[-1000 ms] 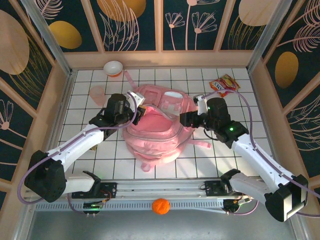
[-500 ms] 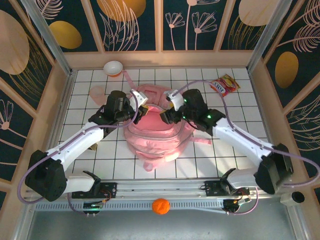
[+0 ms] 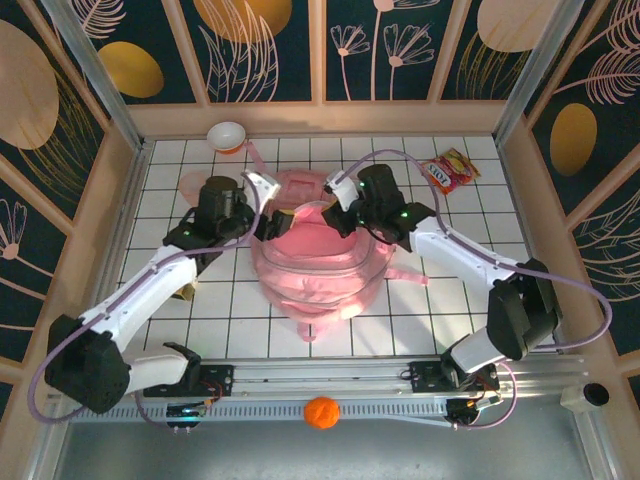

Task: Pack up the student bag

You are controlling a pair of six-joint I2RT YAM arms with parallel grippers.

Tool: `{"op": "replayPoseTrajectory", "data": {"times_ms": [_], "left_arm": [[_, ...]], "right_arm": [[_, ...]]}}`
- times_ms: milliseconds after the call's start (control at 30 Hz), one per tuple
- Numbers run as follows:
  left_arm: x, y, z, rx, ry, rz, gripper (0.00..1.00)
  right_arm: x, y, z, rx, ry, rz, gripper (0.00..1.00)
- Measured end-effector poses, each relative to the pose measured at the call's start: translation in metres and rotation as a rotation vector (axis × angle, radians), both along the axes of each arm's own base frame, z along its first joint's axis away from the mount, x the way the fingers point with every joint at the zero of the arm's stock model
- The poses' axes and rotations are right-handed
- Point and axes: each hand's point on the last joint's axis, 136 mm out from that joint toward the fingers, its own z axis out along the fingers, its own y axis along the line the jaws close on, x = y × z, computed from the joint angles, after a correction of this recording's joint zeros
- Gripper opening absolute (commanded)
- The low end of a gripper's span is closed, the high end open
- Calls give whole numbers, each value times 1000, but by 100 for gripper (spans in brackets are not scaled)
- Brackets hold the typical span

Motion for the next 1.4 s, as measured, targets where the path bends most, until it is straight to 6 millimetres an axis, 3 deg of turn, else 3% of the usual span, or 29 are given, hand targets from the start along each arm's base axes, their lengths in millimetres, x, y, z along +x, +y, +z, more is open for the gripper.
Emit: {"op": "replayPoseTrajectory", "data": {"times_ms": [133,200,333,467,633,767,833,1000,1100,1167,1400], "left_arm": [[9,61,5,-22,56,290,92],[9,91,-4,-25,119,421,93],[-1,146,-44,-2,303,644,97],[-10,173,-74,136,427,710,97],[-2,199,-88,473,453,652,99],[-24,227,-101,602,507,620,99],[-49,242,-116,686,549,595,99],[-114,245,-160,810,702,444,99],[-130,244,-176,828,750,400,99],[-130,243,-178,827,751,396,99],[-104,260,-173,804,715,491,99]], "right_arm": [[-7,-20,-3,36,27,-58,0],[-12,-25,-2,50,36,-76,0],[-16,-28,-1,67,47,-86,0],[-16,-28,-1,68,47,-86,0],[-17,-28,-5,61,49,-81,0],[-18,-27,-6,63,53,-74,0],[-19,-26,-8,65,63,-64,0],[-22,-22,-9,82,88,-44,0],[-23,-20,-9,94,99,-33,0],[-23,-18,-11,99,110,-27,0],[-26,-14,-13,105,124,3,0]]}}
